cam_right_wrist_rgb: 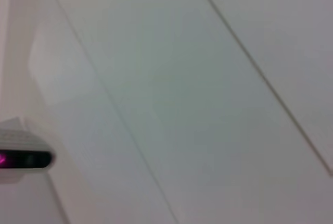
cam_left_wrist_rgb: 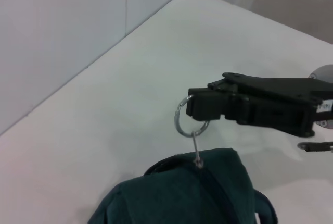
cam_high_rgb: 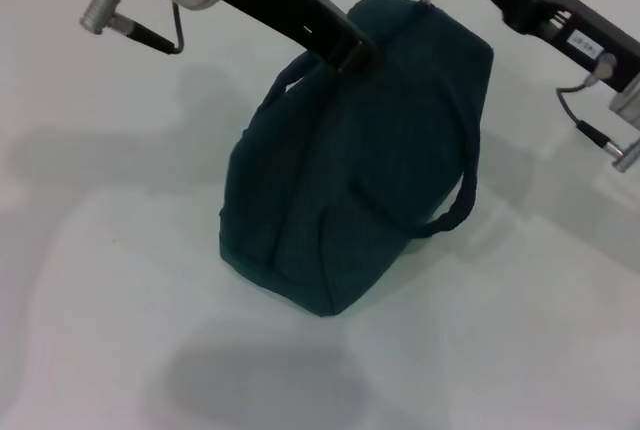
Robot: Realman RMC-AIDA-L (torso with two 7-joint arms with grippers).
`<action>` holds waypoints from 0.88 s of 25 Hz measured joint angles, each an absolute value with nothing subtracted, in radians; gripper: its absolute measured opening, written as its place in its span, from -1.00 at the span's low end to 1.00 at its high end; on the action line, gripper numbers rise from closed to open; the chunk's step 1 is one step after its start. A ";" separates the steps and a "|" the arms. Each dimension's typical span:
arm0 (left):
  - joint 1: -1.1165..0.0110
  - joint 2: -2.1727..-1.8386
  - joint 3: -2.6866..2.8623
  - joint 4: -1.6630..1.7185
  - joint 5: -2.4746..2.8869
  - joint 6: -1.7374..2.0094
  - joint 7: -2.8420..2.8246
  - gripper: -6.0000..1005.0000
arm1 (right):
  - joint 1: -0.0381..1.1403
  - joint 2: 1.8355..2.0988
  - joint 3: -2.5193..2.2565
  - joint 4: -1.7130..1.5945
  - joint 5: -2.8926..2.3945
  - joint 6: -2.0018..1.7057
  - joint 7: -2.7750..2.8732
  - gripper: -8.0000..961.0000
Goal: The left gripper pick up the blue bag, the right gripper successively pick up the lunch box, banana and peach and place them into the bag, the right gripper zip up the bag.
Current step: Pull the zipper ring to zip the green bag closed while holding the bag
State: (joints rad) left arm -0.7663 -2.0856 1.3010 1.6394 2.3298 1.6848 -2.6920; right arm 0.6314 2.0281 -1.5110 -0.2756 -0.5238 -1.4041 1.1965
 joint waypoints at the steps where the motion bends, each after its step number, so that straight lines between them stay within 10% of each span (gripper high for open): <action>1: -0.764 -2.086 1.298 1.641 2.324 1.685 -2.689 -0.90 | 0.624 2.028 -1.510 -0.275 -0.518 -1.399 1.196 -0.97; 22: -0.722 -2.086 1.256 1.688 2.237 1.663 -2.653 -0.91 | 0.563 2.022 -1.501 -0.237 -0.493 -1.159 1.186 -0.96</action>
State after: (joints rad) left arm -0.7218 -2.0858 1.2563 1.6879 2.2374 1.6632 -2.6530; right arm 0.5628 2.0225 -1.5006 -0.2372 -0.4935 -1.1594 1.1864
